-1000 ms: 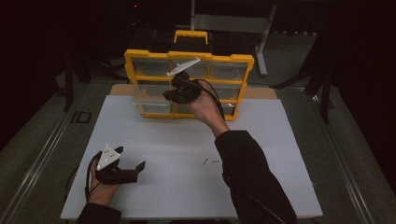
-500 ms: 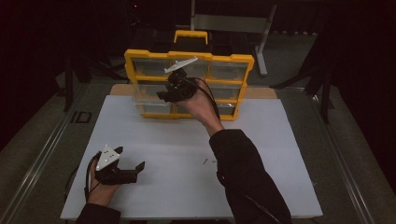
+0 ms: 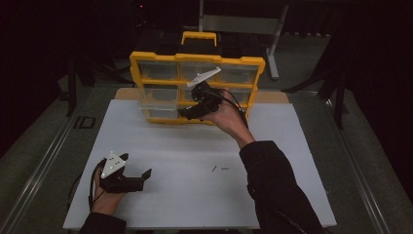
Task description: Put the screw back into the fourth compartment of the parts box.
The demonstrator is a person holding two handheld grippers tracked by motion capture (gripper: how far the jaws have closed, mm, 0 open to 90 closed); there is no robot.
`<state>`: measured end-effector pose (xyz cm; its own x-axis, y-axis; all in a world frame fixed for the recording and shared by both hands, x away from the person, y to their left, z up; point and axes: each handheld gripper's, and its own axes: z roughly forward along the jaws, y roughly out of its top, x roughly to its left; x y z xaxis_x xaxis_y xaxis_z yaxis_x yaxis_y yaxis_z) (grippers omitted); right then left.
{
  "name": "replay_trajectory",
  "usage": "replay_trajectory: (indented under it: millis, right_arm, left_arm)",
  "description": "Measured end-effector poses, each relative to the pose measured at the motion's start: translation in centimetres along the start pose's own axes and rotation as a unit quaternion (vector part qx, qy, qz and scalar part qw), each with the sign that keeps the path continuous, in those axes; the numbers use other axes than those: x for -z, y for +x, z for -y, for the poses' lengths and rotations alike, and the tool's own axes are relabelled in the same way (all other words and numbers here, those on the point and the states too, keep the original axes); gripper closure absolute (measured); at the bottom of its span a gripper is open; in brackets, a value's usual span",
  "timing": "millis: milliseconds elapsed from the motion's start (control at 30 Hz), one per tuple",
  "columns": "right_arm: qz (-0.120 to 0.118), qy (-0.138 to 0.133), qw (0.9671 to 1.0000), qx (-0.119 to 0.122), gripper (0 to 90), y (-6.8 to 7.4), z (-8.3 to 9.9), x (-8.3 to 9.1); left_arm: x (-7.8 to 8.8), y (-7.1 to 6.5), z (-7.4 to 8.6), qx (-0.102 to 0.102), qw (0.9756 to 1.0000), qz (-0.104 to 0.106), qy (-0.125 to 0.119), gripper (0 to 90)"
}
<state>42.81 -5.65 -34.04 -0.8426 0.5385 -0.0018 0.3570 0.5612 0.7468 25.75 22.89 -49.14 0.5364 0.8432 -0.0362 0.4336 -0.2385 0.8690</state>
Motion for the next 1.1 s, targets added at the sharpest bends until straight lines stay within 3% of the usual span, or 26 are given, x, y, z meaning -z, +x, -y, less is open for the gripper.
replay_trajectory:
  millis: [433, 600, 800, 1100]
  right_arm:
    - [-0.002, 0.043, 0.9980, 0.046, 23.5, 1.1, 2.9, 1.2]
    - [-0.004, 0.071, 0.9953, 0.066, 22.9, 1.5, 4.5, 0.9]
    - [-0.006, 0.091, 0.9932, 0.073, 22.9, 1.6, 6.4, 0.7]
    - [-0.014, 0.099, 0.9921, 0.077, 24.3, 1.6, 8.8, 0.7]
  left_arm:
    - [0.0, 0.0, 0.0, 0.000, 1.0000, 0.000, 0.000, 0.0]
    - [0.0, 0.0, 0.0, 0.000, 1.0000, 0.000, 0.000, 0.0]
    - [0.0, 0.0, 0.0, 0.001, 1.0000, 0.001, -0.002, 0.0]
    - [0.0, 0.0, 0.0, 0.001, 1.0000, 0.001, -0.003, 0.0]
